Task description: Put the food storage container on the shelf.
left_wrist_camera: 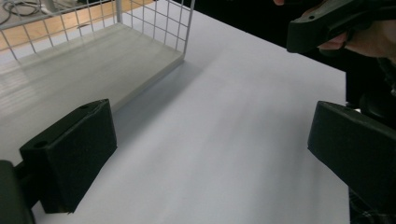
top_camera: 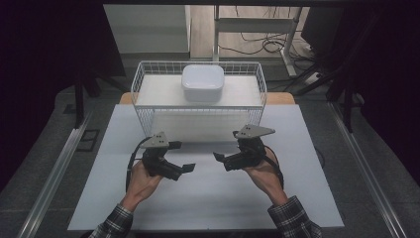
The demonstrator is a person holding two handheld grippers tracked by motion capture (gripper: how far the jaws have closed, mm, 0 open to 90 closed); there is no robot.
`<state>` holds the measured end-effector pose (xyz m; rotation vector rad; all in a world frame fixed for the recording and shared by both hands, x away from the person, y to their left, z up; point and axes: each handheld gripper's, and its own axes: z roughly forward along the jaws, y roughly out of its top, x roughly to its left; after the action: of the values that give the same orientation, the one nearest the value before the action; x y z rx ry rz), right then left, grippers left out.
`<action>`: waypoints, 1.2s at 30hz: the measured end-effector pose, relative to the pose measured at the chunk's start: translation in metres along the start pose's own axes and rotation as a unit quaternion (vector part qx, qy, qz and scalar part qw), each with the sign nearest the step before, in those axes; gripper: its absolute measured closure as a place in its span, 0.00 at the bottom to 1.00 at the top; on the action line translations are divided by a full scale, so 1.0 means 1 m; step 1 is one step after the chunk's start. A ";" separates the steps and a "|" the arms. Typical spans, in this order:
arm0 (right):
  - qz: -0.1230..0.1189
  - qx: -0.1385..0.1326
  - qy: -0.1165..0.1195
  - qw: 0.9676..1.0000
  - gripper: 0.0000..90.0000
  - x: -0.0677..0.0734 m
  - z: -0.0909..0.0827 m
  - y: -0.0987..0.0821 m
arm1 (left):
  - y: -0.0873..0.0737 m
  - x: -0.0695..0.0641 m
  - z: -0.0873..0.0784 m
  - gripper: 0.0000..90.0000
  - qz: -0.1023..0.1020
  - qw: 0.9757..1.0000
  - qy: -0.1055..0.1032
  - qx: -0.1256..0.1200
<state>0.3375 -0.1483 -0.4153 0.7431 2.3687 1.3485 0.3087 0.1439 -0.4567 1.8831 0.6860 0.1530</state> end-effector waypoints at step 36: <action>-0.002 0.015 -0.036 0.999 0.01 0.016 -0.026 -0.065 | -0.056 -0.024 -0.018 0.02 0.002 0.999 0.026 0.029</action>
<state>0.2933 -0.1847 -0.4580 0.7803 2.3391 1.2646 0.2595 0.1601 -0.4942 1.9418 0.7304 0.1873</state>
